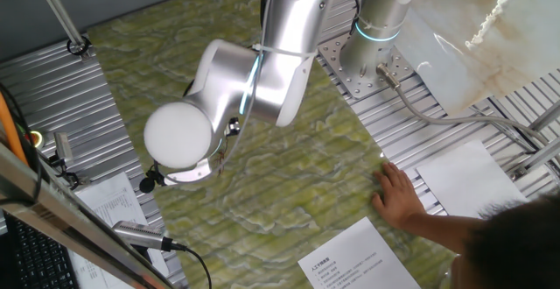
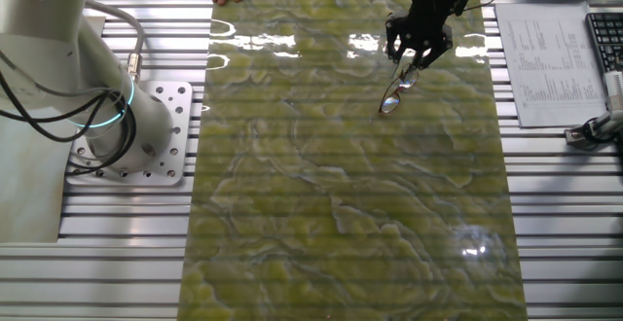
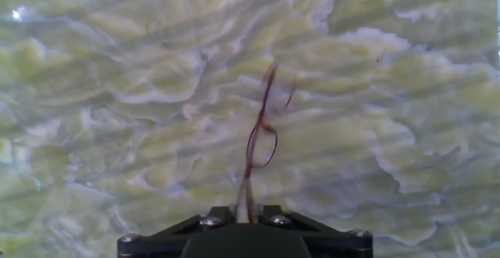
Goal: Unfold the leg of the glasses (with one hand)
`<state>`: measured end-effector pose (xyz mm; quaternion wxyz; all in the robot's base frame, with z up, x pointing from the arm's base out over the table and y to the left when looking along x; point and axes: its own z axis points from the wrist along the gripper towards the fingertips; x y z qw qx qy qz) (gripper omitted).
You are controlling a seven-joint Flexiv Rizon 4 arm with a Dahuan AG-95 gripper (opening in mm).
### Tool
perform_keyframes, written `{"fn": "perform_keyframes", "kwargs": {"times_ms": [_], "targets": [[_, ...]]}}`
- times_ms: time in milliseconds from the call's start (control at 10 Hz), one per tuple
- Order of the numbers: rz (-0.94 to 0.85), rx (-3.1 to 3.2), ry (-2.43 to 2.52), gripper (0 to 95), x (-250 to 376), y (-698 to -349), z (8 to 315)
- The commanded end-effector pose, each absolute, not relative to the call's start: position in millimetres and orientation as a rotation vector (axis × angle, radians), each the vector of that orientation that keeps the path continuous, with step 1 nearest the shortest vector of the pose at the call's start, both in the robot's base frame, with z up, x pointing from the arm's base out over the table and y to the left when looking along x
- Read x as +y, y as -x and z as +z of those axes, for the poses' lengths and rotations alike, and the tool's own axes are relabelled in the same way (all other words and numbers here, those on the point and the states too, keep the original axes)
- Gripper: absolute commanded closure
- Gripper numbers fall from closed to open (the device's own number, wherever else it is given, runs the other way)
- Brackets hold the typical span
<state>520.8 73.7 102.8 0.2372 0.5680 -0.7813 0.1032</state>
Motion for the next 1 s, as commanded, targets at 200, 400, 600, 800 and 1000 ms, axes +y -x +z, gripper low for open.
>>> {"fn": "perform_keyframes", "kwargs": {"times_ms": [200,400,600,800,1000], "targets": [[0.292,-2.165,-1.546,76.0,73,-520,102],[0.292,-2.256,-1.486,76.0,63,-519,104],[0.282,-2.301,-1.464,76.0,61,-520,102],[0.208,-2.415,-1.427,76.0,61,-520,99],[0.158,-2.501,-1.405,76.0,61,-520,100]]}}
